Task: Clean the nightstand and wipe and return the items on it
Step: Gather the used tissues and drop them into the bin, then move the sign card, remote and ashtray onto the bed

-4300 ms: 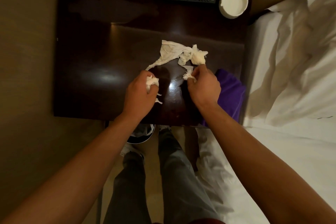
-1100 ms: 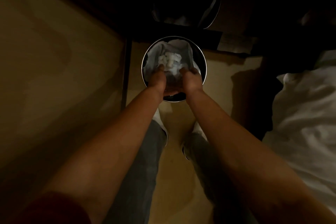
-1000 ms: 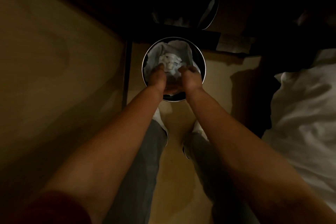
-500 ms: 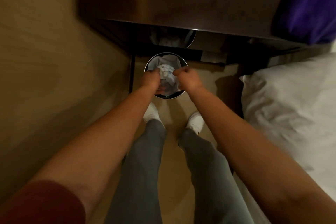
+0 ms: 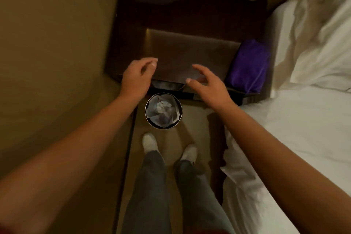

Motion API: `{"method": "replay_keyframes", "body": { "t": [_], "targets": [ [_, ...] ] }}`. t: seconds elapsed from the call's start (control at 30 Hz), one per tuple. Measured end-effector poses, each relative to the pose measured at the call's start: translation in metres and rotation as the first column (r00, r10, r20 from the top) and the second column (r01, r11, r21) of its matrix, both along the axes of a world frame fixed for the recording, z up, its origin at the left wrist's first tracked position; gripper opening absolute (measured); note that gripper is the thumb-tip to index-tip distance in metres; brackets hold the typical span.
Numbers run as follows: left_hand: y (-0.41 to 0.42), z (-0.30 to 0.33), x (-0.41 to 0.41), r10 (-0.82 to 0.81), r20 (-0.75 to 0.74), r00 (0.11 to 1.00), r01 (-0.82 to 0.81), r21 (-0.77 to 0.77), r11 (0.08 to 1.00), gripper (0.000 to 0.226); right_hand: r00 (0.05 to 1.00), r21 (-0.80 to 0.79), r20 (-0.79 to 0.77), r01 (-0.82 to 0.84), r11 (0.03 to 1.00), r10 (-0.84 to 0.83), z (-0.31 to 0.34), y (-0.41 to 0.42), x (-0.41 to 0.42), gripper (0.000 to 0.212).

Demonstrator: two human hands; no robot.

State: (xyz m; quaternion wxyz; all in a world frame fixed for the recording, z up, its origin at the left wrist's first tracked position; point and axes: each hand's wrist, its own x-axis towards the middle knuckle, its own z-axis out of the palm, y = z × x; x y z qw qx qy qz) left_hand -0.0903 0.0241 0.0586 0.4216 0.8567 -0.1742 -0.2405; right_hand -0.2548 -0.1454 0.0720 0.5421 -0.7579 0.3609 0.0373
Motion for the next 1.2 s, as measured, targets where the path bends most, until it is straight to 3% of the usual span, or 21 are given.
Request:
{"method": "replay_keyframes", "body": {
  "t": [0.33,0.6,1.1,1.2],
  "targets": [
    [-0.048,0.042,0.097,-0.104,0.330,0.938,0.131,-0.061,0.989,0.047,0.975,-0.133,0.211,0.096,0.986,-0.066,0.048,-0.049,0.076,0.066],
    [-0.061,0.043,0.142,-0.161,0.526,0.835,0.166,0.039,0.985,0.054,0.965,-0.258,0.245,0.154,0.954,-0.089,0.054,-0.051,0.117,0.071],
    [-0.109,0.016,0.206,-0.131,0.614,0.779,0.068,0.126,0.990,0.056,0.955,-0.284,0.283,0.174,0.943,-0.091,0.032,-0.113,0.177,0.076],
    [-0.120,0.007,0.217,-0.094,0.587,0.804,0.032,0.115,0.993,0.055,0.960,-0.282,0.274,0.144,0.949,-0.064,0.027,-0.135,0.187,0.075]
  ]
}}
